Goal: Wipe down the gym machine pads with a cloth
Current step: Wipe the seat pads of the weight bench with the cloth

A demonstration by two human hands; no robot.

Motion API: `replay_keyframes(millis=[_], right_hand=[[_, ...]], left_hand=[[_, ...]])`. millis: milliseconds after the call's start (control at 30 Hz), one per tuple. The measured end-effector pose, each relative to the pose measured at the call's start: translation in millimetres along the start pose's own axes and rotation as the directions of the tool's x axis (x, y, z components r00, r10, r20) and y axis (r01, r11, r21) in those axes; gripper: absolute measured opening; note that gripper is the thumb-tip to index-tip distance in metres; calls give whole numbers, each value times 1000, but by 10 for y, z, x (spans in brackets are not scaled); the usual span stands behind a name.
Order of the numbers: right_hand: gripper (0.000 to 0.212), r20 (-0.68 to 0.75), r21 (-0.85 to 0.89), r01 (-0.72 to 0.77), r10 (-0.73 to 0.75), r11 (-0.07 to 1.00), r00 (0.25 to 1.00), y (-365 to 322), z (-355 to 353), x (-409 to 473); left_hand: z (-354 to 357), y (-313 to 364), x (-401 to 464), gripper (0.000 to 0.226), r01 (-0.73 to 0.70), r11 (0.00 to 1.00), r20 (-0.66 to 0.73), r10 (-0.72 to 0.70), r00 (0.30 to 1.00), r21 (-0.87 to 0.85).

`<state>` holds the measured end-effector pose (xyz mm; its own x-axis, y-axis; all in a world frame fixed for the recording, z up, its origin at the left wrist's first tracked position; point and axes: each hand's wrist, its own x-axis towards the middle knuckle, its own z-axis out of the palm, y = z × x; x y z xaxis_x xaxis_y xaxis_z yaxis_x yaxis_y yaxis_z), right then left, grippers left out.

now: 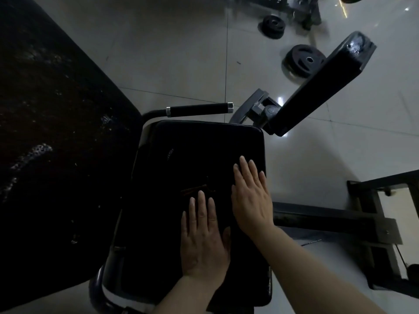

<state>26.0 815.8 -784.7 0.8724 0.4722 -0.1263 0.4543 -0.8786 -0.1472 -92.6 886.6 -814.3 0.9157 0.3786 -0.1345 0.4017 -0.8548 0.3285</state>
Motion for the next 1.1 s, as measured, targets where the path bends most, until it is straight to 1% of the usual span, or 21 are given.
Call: replay_keyframes(millis=[33, 100, 167, 267, 300, 367, 467, 533, 600, 700, 767, 833, 867, 933, 1000, 1100], right_hand=[[67, 49, -23, 6, -5, 1000, 999, 17, 1, 38], [67, 101, -46, 17, -12, 999, 995, 41, 39, 70], [61, 75, -44, 8, -5, 999, 997, 48, 89, 61], [55, -33, -71, -6, 4, 997, 999, 67, 169, 46], [54, -47, -72, -8, 5, 997, 999, 77, 187, 50], [54, -46, -48, 1, -3, 999, 999, 83, 195, 56], [54, -34, -25, -5, 4, 1000, 999, 88, 166, 78], [55, -31, -16, -13, 12, 1000, 999, 73, 155, 88], [55, -33, -21, -33, 33, 999, 999, 32, 146, 89], [56, -74, -6, -88, 88, 996, 993, -92, 64, 269], [51, -85, 67, -74, 80, 995, 993, -194, -60, 548], [48, -49, 133, -75, 82, 988, 995, -245, -156, 793], [49, -28, 135, -73, 77, 988, 997, -246, -157, 850], [53, -9, 83, -37, 38, 996, 999, -207, -91, 854], [54, 0, 70, -13, 13, 997, 1000, -162, -7, 788], [53, -52, 76, -19, 23, 997, 998, -145, 71, 796]], left_hand=[[-2, 1, 37, 68, 9, 1000, 14, -9, 1000, 6], [-25, 1, 160, 68, 18, 1000, 33, -18, 999, 3], [-65, -17, 371, 66, 5, 1000, 29, -5, 1000, 5], [-160, -35, 787, 63, -34, 999, 33, 33, 999, 32], [-220, -27, 945, 62, -45, 998, 48, 43, 998, 48], [-303, -18, 1319, 62, -60, 996, 84, 54, 995, 68], [-378, -13, 1906, 64, -11, 997, 97, 3, 995, 81], [-397, -27, 2116, 62, -15, 995, 102, 5, 995, 96], [-407, -36, 2104, 61, -42, 993, 108, 30, 994, 111], [-386, -134, 1858, 61, -106, 988, 118, 93, 989, 114], [-358, -225, 1577, 64, -94, 990, 69, 87, 994, 106], [-303, -286, 1223, 63, -62, 994, 6, 62, 998, 89], [-276, -307, 1040, 62, -57, 995, 6, 57, 998, 83], [-258, -322, 768, 65, -80, 994, 41, 77, 996, 80], [-256, -311, 722, 67, -100, 991, 64, 95, 993, 92], [-269, -315, 1057, 61, -113, 989, 27, 111, 993, 94]])
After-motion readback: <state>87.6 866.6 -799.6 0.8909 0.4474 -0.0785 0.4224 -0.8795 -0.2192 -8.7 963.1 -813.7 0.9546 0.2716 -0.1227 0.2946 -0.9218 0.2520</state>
